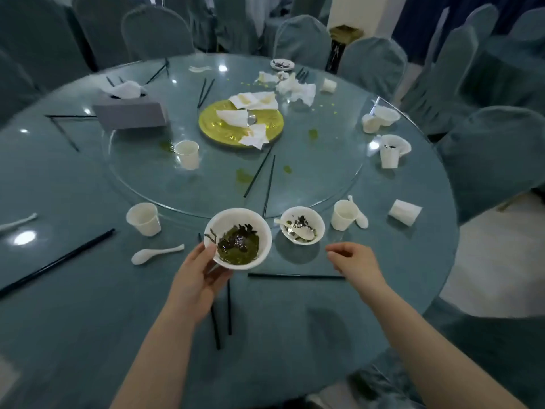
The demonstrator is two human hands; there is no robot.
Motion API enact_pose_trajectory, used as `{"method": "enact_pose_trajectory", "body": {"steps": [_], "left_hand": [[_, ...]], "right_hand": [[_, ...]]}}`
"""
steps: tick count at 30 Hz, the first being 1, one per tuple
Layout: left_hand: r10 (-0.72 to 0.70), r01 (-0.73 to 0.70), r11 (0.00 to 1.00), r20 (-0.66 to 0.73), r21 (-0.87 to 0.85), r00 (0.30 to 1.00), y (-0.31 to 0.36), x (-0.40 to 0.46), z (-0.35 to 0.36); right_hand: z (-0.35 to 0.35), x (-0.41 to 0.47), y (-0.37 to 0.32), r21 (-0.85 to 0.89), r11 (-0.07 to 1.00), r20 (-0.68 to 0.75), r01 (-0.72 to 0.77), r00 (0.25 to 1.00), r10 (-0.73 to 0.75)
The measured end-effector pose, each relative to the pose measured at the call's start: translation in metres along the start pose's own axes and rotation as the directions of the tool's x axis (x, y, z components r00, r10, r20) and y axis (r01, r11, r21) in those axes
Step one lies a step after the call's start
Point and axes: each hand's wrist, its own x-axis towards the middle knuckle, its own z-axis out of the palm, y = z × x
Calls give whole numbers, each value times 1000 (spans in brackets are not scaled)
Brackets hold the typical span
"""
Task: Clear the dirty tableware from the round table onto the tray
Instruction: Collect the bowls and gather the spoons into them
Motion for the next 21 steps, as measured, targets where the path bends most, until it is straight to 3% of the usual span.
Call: {"method": "enact_pose_trajectory", "body": {"steps": [3,8,13,16,18,21], "left_hand": [[-4,4,1000,-33,-4,999,-3,13,0],[-21,21,1000,-115,-3,993,-6,20,-3],[-11,10,1000,-164,-8,986,-3,26,-7],[-14,8,999,-185,-32,983,-2,30,-8],[-18,11,999,-194,-37,981,-2,33,-8],[-27,22,999,-179,-28,983,-1,37,-4]], "right_hand": [[14,34,-9,-50,997,-6,50,999,-50],[49,80,-21,-228,967,125,112,988,-85],[81,115,-23,-338,939,287,72,957,30],[91,130,-22,-463,880,293,101,955,44],[90,132,-24,-412,901,294,131,956,-5],[74,119,-27,-307,920,192,245,962,-192]]}}
